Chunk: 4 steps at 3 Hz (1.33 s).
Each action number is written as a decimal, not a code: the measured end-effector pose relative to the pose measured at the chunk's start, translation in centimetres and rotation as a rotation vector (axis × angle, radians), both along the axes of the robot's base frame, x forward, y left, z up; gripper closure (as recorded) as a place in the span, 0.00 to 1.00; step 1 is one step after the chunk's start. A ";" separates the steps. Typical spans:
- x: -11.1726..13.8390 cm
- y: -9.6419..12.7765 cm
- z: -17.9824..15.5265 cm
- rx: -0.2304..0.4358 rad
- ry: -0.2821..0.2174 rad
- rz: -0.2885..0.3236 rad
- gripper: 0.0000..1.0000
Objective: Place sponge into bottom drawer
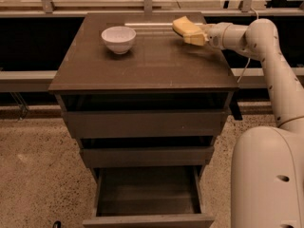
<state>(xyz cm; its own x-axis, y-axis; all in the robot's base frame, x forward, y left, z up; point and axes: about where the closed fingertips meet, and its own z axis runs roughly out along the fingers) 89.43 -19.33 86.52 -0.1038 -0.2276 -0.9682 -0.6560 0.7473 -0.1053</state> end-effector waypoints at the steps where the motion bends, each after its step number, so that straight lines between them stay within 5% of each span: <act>1: -1.6 -0.4 1.8 -0.005 -0.078 0.041 1.00; 2: -4.8 -1.6 2.5 -0.083 -0.078 0.055 1.00; 3: -8.9 -1.4 1.3 -0.140 -0.014 0.091 1.00; 4: -8.9 -1.4 1.3 -0.140 -0.014 0.091 1.00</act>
Offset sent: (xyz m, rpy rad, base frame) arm -0.0859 -0.0181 0.0235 -0.1520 -0.0805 0.0640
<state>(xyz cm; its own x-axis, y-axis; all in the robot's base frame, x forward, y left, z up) 80.50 -20.76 87.80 -0.0629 -0.3681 -0.9276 -0.7182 0.6621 -0.2141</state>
